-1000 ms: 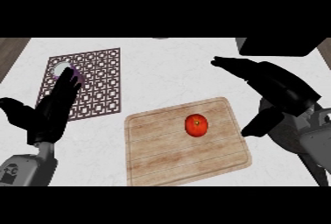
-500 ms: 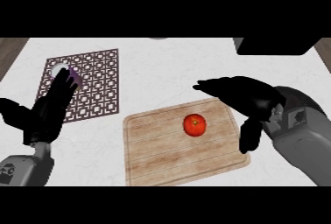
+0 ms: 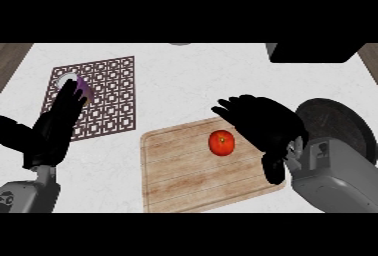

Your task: Pick the tomato from the cutting board and place it in the pan

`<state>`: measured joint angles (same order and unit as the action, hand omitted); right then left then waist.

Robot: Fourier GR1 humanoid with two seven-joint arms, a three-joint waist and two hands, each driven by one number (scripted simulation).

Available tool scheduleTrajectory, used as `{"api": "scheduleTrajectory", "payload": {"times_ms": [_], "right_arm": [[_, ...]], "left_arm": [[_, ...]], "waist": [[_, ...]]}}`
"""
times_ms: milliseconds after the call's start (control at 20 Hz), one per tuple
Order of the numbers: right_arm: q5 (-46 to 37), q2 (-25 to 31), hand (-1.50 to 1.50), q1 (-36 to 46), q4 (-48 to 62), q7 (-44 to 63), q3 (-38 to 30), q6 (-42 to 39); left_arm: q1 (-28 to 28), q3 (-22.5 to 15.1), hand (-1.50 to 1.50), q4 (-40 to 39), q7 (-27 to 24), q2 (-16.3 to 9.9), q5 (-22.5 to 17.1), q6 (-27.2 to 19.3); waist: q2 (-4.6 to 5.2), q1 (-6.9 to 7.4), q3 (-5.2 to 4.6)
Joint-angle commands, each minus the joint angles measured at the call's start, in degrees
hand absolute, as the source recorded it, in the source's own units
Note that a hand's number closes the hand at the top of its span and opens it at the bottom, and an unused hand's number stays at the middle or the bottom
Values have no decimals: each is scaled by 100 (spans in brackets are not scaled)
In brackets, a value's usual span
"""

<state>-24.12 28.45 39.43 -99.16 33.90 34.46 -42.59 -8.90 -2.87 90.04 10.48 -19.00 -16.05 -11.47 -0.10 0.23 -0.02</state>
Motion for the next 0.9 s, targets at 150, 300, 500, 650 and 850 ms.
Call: {"api": "scheduleTrajectory", "payload": {"times_ms": [150,300,500,650,850], "right_arm": [[-843,-949,-150,-162,95,147,75,-76],[-761,-1303,-150,-236,-216,658,-11,-486],[-1150,-1644,-150,-30,544,598,-73,-415],[-1553,-1560,-150,-281,630,405,-15,-309],[-1868,-1735,-150,7,1497,-182,-242,-141]], "left_arm": [[-82,134,0,-14,147,133,161,117],[-77,20,0,-147,-114,339,405,50],[-181,-176,0,34,261,607,655,-294],[289,222,0,236,28,298,249,339],[-282,170,0,83,307,478,539,82]], "waist": [[10,-1,1],[3,-23,0],[6,0,2],[4,12,1],[16,4,2]]}}
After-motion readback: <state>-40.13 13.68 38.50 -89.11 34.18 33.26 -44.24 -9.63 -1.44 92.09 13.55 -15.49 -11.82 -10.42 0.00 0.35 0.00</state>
